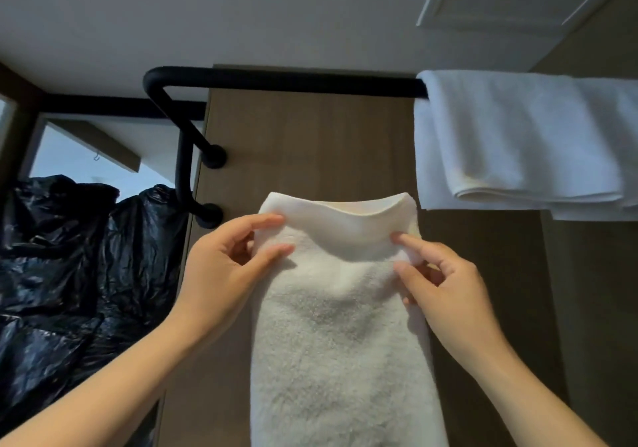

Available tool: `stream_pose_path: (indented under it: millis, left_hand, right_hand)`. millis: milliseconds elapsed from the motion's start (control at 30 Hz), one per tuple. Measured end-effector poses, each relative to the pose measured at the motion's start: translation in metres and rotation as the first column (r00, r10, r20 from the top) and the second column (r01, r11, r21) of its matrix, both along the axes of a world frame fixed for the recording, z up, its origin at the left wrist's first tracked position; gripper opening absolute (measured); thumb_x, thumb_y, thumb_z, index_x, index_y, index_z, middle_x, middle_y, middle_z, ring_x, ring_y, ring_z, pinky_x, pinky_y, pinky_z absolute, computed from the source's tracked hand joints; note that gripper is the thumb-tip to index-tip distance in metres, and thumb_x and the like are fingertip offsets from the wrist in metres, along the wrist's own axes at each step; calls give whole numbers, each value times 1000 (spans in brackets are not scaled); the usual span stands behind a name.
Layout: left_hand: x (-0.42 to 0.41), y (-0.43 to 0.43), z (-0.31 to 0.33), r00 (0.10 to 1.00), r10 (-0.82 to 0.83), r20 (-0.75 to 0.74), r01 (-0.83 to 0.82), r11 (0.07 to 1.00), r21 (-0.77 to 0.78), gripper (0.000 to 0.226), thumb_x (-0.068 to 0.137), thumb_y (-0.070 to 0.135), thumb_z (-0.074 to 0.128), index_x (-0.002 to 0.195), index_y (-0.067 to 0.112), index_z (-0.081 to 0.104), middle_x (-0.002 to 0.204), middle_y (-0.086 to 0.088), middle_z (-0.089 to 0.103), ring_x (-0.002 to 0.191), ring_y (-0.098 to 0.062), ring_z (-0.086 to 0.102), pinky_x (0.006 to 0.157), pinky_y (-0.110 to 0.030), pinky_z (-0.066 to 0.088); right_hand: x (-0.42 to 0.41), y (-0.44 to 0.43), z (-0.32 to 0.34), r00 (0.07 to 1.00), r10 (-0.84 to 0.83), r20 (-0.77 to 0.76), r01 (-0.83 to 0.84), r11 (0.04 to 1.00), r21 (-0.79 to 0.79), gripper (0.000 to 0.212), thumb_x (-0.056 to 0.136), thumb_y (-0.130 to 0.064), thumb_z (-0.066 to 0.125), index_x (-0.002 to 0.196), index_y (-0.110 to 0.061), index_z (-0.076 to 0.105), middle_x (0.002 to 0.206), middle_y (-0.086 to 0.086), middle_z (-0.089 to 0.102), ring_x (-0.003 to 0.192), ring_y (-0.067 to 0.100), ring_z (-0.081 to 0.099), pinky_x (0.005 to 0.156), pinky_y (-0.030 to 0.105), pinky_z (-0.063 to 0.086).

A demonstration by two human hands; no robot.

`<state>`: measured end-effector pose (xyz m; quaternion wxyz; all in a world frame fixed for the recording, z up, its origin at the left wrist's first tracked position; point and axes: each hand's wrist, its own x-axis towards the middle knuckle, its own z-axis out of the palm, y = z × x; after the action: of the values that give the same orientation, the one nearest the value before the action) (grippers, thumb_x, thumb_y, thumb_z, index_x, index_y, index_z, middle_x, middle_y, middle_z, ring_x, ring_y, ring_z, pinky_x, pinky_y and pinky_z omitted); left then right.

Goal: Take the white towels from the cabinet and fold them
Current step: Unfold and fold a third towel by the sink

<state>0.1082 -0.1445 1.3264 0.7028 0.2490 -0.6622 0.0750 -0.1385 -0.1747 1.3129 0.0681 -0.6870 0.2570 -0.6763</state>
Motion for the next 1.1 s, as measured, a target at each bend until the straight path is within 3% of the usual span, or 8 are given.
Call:
stream_pose_path:
  millis: [67,133,200,300,533,767,1000,1100]
  left_hand:
    - [4,1,8,990,80,118,-74,996,-55,56,64,46,83,115,34,63,109,16,66,92,-10,63,79,-23,54]
    - [10,0,17,935,208,288,-168,973,-158,75,65,57,78,130,28,55,124,15,55,108,-4,55,86,-20,49]
    - [12,0,29,837,391,383,-319,917,-240,93,65,63,73,141,17,46,131,6,48,111,-9,52,89,-26,48]
    - [6,2,55,728,592,345,-503,804,-318,108,58,59,79,144,10,39,130,-5,44,96,-20,51,78,-34,48]
    - [1,14,136,675,685,273,-555,716,-424,108,59,45,85,146,5,34,127,-13,43,111,-27,42,88,-24,32]
    - [-4,23,203,628,714,311,-592,697,-404,102,66,46,82,146,10,29,133,-16,38,120,-34,39,99,-46,38]
    - [-1,14,250,653,665,361,-581,746,-324,113,58,53,86,147,28,22,136,-6,34,125,-30,37,99,-46,41]
    - [4,-3,254,637,665,389,-635,739,-223,114,56,62,81,147,34,19,141,0,30,131,-26,32,103,-43,38]
  right_hand:
    - [-6,2,11,977,-164,-133,158,986,-57,52,87,-20,71,131,-41,53,108,-18,57,85,-3,57,71,14,49]
    - [-10,8,24,881,-405,-246,362,910,-202,65,82,-27,76,138,-40,47,113,-19,51,89,-2,53,74,12,44]
    - [-11,15,37,760,-588,-276,481,795,-369,74,78,-29,79,143,-32,46,117,-12,49,94,8,55,79,27,49]
    - [-6,21,62,688,-688,-231,533,695,-482,81,75,-33,82,146,-24,44,119,-2,48,98,21,57,78,35,49]
    - [-4,29,137,607,-794,-19,616,486,-620,87,59,-40,89,137,-18,56,116,13,56,103,38,53,71,41,48]
    - [-9,25,203,653,-756,-49,584,543,-603,89,66,-48,84,144,-24,48,118,10,52,111,33,45,95,37,33]
    - [-9,17,248,617,-785,-64,613,530,-586,92,67,-54,80,146,-29,42,131,7,47,126,29,39,102,40,29]
    - [-8,8,254,569,-810,-145,623,539,-567,92,67,-57,79,146,-31,42,130,6,47,128,28,38,104,40,29]
